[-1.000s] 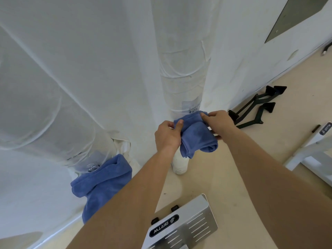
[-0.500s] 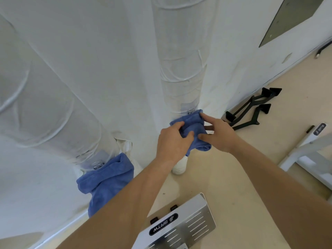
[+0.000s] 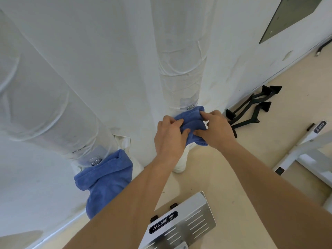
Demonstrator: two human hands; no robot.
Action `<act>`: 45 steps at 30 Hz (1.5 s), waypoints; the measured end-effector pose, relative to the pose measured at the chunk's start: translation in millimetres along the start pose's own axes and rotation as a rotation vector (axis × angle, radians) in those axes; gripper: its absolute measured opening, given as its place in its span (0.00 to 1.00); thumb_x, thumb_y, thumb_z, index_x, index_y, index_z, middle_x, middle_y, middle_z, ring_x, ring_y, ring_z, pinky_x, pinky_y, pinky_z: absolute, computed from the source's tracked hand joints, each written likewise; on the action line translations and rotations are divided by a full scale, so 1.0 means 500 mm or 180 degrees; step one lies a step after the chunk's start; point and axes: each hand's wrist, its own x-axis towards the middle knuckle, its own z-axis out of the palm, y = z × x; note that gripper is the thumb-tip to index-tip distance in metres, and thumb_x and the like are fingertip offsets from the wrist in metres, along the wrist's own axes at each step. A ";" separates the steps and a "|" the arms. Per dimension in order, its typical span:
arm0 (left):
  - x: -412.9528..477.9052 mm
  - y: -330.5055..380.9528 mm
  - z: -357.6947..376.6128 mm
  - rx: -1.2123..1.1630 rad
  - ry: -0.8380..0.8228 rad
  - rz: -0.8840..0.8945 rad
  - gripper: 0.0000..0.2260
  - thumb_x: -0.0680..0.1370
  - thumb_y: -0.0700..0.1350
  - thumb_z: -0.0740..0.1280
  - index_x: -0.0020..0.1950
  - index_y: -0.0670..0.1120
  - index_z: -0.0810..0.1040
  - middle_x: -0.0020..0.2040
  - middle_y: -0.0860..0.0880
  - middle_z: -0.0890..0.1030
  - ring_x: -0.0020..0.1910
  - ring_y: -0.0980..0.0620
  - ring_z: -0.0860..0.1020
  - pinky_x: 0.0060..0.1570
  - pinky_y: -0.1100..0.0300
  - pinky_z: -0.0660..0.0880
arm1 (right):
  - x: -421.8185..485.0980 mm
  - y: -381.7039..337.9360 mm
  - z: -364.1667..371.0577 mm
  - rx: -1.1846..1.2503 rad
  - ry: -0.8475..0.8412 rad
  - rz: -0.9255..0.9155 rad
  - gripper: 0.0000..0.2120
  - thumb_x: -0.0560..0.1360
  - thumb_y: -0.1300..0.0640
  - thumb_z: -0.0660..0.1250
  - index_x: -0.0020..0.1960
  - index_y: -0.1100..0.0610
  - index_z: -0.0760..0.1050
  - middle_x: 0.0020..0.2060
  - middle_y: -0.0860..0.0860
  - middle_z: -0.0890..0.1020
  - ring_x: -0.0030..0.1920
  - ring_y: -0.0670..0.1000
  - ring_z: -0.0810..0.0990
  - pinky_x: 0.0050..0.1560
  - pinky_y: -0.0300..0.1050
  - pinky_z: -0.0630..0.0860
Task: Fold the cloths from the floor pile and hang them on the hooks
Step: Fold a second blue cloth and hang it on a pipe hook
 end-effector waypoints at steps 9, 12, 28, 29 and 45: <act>0.010 0.026 0.014 -0.0617 -0.0101 -0.0390 0.10 0.81 0.42 0.61 0.41 0.42 0.75 0.39 0.46 0.79 0.37 0.48 0.75 0.37 0.58 0.68 | -0.012 -0.011 0.026 0.0901 0.0094 0.0378 0.19 0.81 0.58 0.62 0.71 0.54 0.71 0.52 0.53 0.81 0.50 0.50 0.79 0.52 0.40 0.73; 0.012 0.020 0.001 -0.0712 -0.0314 -0.0425 0.09 0.81 0.44 0.61 0.46 0.42 0.78 0.38 0.49 0.79 0.38 0.49 0.76 0.37 0.61 0.69 | -0.007 -0.004 0.027 0.0948 -0.0074 0.0437 0.19 0.82 0.57 0.59 0.72 0.54 0.70 0.56 0.54 0.80 0.53 0.52 0.79 0.57 0.45 0.75; -0.067 0.032 -0.240 -0.0204 -0.1038 -0.0300 0.18 0.82 0.47 0.61 0.71 0.43 0.72 0.68 0.42 0.74 0.65 0.44 0.75 0.62 0.55 0.70 | -0.088 -0.147 -0.095 -0.0374 -0.0634 0.0575 0.24 0.79 0.50 0.58 0.74 0.56 0.63 0.65 0.59 0.70 0.63 0.61 0.70 0.63 0.54 0.71; -0.081 0.027 -0.257 -0.0150 -0.1095 -0.0344 0.20 0.83 0.48 0.61 0.73 0.43 0.70 0.71 0.42 0.72 0.68 0.44 0.73 0.65 0.56 0.68 | -0.104 -0.162 -0.103 -0.0428 -0.0719 0.0571 0.23 0.79 0.51 0.57 0.73 0.57 0.63 0.64 0.58 0.70 0.62 0.61 0.71 0.62 0.53 0.71; -0.359 -0.113 -0.503 0.0191 -0.0982 -0.0751 0.14 0.81 0.47 0.61 0.63 0.42 0.77 0.59 0.41 0.80 0.57 0.42 0.77 0.54 0.56 0.71 | -0.368 -0.410 -0.045 -0.1030 -0.1284 -0.0356 0.24 0.80 0.46 0.60 0.73 0.55 0.66 0.68 0.58 0.68 0.66 0.63 0.70 0.64 0.55 0.71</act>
